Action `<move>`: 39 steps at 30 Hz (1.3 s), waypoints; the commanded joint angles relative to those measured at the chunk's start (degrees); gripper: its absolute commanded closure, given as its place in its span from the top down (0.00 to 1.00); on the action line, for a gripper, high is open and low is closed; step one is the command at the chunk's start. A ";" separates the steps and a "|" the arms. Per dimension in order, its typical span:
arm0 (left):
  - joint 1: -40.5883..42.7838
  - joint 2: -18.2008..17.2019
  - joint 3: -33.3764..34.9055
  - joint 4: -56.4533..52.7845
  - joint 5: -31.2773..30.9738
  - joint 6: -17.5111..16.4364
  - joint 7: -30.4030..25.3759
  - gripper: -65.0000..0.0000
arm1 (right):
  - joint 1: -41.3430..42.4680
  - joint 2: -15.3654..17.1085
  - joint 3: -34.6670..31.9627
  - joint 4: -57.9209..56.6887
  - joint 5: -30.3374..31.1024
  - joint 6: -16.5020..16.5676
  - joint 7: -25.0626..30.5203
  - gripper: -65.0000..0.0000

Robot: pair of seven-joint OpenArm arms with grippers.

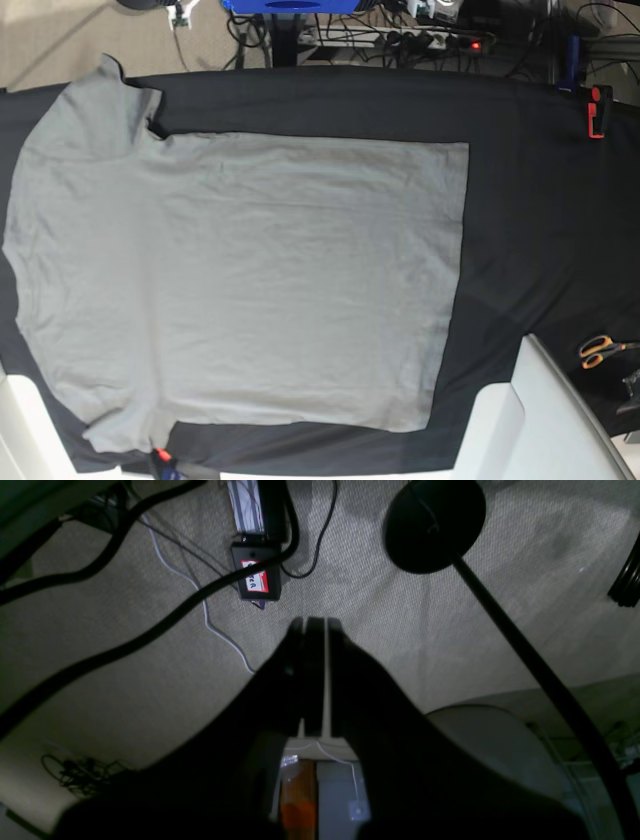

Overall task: Fold the T-shirt properly
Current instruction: 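Move both grippers from rest toward the shirt's shoulder corners, then grasp the grey shirt's shoulder and sleeve edges with both grippers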

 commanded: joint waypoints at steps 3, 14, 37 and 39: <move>6.75 -1.72 0.12 5.03 0.14 0.18 -7.09 0.00 | -7.58 0.12 -0.07 8.09 0.05 0.16 -0.50 0.00; 20.91 -6.03 -0.76 20.42 -0.48 0.18 -12.89 0.00 | -28.68 0.29 0.45 48.27 0.23 0.16 -14.04 0.00; 34.27 -6.56 -29.42 87.58 -9.71 -0.18 13.39 0.00 | -32.82 0.20 13.11 95.12 6.21 0.16 -22.92 0.00; 31.90 -6.65 -30.56 87.41 -9.80 -0.26 13.48 0.00 | -30.62 0.56 14.61 95.12 13.77 1.39 -23.18 0.00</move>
